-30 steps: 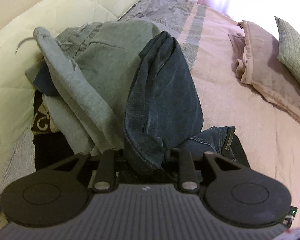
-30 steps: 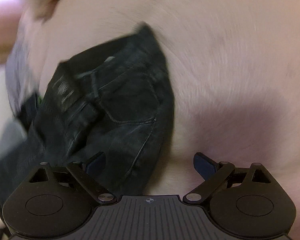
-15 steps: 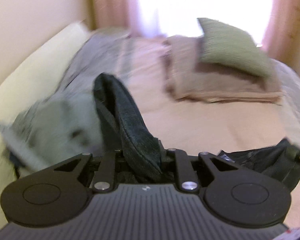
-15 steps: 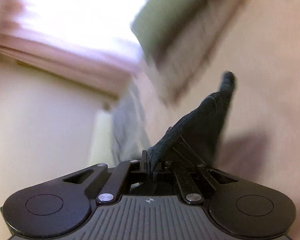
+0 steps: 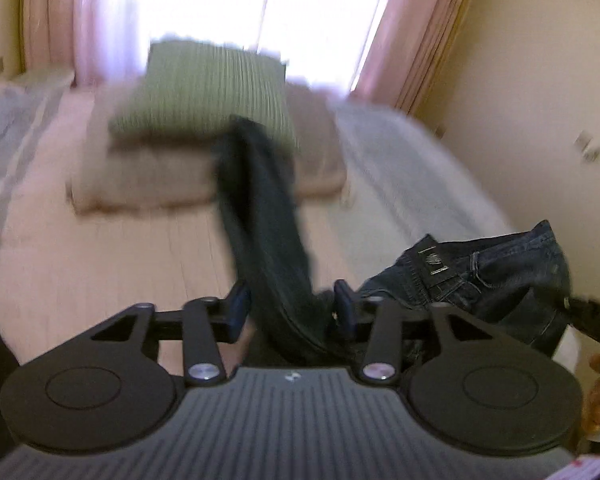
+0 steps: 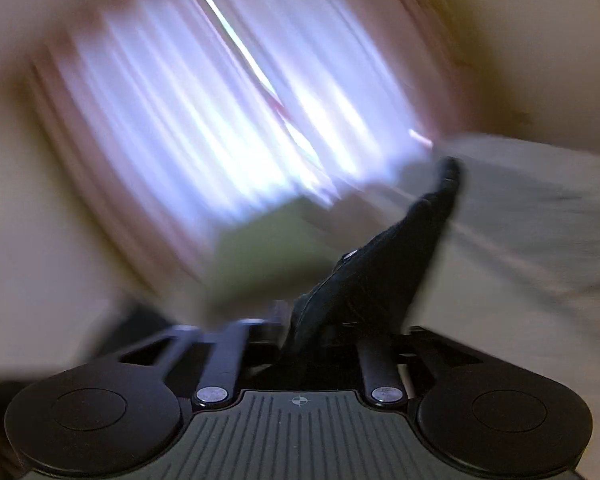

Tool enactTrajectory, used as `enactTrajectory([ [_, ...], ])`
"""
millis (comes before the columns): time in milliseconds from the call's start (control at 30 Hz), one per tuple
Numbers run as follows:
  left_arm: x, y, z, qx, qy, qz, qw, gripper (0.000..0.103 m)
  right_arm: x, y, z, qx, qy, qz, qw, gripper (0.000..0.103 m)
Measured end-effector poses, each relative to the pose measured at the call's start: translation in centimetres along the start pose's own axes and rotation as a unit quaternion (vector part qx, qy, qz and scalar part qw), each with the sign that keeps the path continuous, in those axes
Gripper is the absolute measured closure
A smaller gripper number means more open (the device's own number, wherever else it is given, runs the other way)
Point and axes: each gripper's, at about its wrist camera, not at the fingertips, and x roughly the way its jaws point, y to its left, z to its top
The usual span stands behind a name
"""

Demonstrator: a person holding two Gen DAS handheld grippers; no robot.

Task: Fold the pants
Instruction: 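Lay the jeans flat on the open bed and open both grippers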

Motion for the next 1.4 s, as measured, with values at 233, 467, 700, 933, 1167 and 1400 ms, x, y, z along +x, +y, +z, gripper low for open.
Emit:
enactTrajectory([
  [233,5.3,-7.5,-10.4,0.038,0.149,0.105,0.9825,0.056,-2.3,-14.1,-4.7,0.001,0.228,-0.139,0.964,0.037],
  [467,0.7,-9.5,-15.6,0.039,0.187,0.124,0.9737,0.049,-6.6,-14.0,-7.2,0.001,0.291,-0.110,0.950,0.037],
  [700,-2.7,-11.6,-16.2,0.082,0.152,0.107,0.9792,0.044,-10.9,-9.9,-8.8,-0.023,0.267,-0.101,0.958,0.037],
  [933,-4.8,-11.0,-17.6,0.096,0.138,0.090,0.9817,0.044,-12.3,-7.2,-11.1,-0.028,0.243,-0.118,0.962,0.037],
  [1167,-6.1,-11.6,-18.2,0.105,0.132,0.084,0.9821,0.043,-13.8,-5.7,-12.1,-0.036,0.227,-0.117,0.966,0.037],
  [1400,-5.6,-13.2,-17.9,0.102,0.131,0.096,0.9814,0.043,-13.1,-6.7,-11.4,-0.037,0.232,-0.106,0.966,0.037],
])
